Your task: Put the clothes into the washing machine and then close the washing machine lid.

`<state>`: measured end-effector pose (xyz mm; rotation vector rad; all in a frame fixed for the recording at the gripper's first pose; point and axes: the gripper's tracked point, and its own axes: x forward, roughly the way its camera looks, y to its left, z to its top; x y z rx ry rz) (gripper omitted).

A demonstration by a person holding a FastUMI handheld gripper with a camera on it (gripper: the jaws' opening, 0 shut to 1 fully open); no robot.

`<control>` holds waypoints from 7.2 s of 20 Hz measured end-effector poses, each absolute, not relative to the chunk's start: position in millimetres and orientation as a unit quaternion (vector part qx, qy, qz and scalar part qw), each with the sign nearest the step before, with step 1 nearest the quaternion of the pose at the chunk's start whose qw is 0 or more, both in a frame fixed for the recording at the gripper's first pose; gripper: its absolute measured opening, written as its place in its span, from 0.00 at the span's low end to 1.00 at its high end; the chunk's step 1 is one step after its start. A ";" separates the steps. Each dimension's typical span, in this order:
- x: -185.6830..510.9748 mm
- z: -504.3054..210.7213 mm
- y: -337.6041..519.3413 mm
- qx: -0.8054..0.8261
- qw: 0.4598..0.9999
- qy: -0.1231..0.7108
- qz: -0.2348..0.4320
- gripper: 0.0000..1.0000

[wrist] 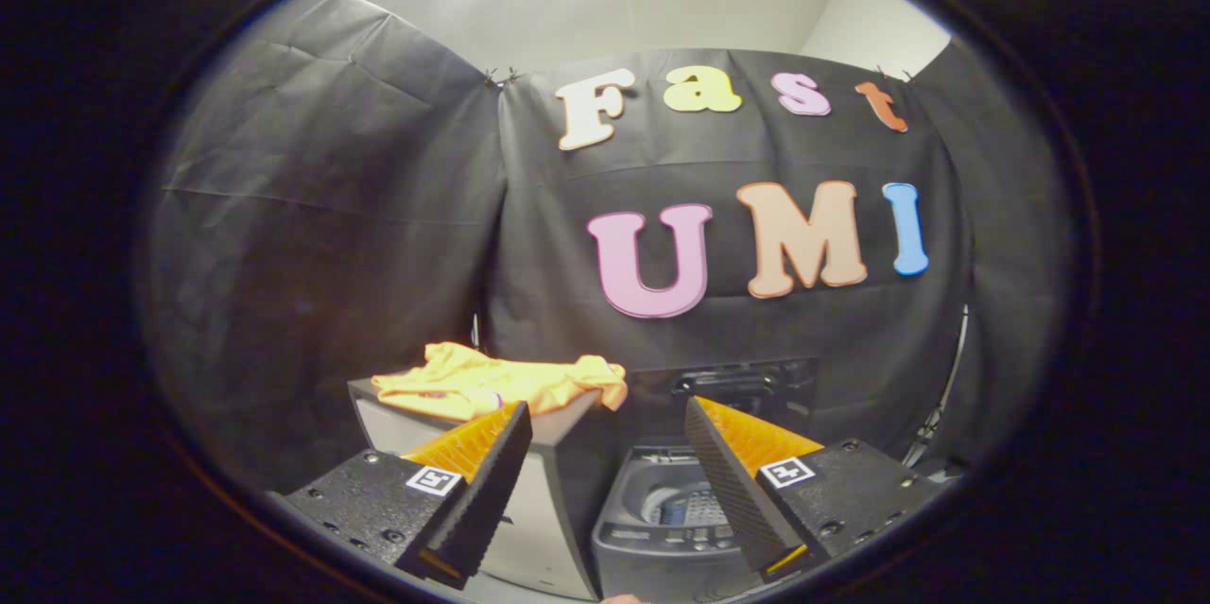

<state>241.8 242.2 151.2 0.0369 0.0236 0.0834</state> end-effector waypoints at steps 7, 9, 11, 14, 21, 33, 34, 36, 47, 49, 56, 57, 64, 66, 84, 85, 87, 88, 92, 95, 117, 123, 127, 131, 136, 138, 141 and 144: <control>388.7 119.8 351.8 0.011 0.992 0.117 0.049 0.99; 422.2 100.9 374.7 0.022 0.984 0.166 0.054 0.99; 450.6 81.2 391.4 0.046 0.977 0.202 0.046 0.99; 470.5 53.9 406.9 0.071 0.963 0.260 0.029 0.98; 480.5 14.0 424.6 0.080 0.935 0.344 0.024 1.00; 472.3 17.7 422.7 0.170 0.907 0.384 0.014 0.84; 470.7 12.1 422.1 0.117 0.912 0.394 0.006 0.87; 466.2 4.7 425.8 0.002 0.913 0.408 -0.008 0.88; 463.6 37.2 435.3 0.009 0.931 0.354 0.093 0.01; 463.6 55.3 436.0 0.022 0.942 0.314 0.115 0.01; 450.0 140.6 397.0 0.066 0.962 0.233 0.128 0.00; 444.6 150.2 381.5 0.066 0.964 0.224 0.127 0.00; 415.5 202.0 293.7 0.081 0.977 0.165 0.111 0.00; 407.5 210.2 270.7 0.087 0.979 0.151 0.107 0.00; 361.3 124.4 158.8 0.046 0.983 0.121 0.133 0.00; 360.4 113.1 154.4 0.049 0.982 0.123 0.133 0.00; 358.2 87.2 143.2 0.052 0.981 0.130 0.131 0.00; 356.6 72.4 138.3 0.054 0.980 0.138 0.130 0.00; 346.2 26.7 126.5 0.055 0.976 0.167 0.132 0.00; 337.8 12.7 126.4 0.054 0.974 0.166 0.143 0.00; 354.8 -96.2 44.7 0.005 0.980 0.184 0.074 0.00; 358.3 -115.7 49.9 0.029 0.977 0.195 0.075 0.00; 359.0 -138.7 37.2 0.039 0.975 0.209 0.058 0.01; 360.7 -142.5 33.9 0.058 0.975 0.206 0.054 0.00; 366.3 -164.6 23.7 0.058 0.971 0.229 0.032 0.01; 371.9 -172.0 24.1 0.053 0.967 0.248 0.024 0.02; 370.9 -174.9 20.0 0.049 0.964 0.260 0.004 0.18; 365.5 -176.0 23.2 0.066 0.958 0.277 -0.005 0.49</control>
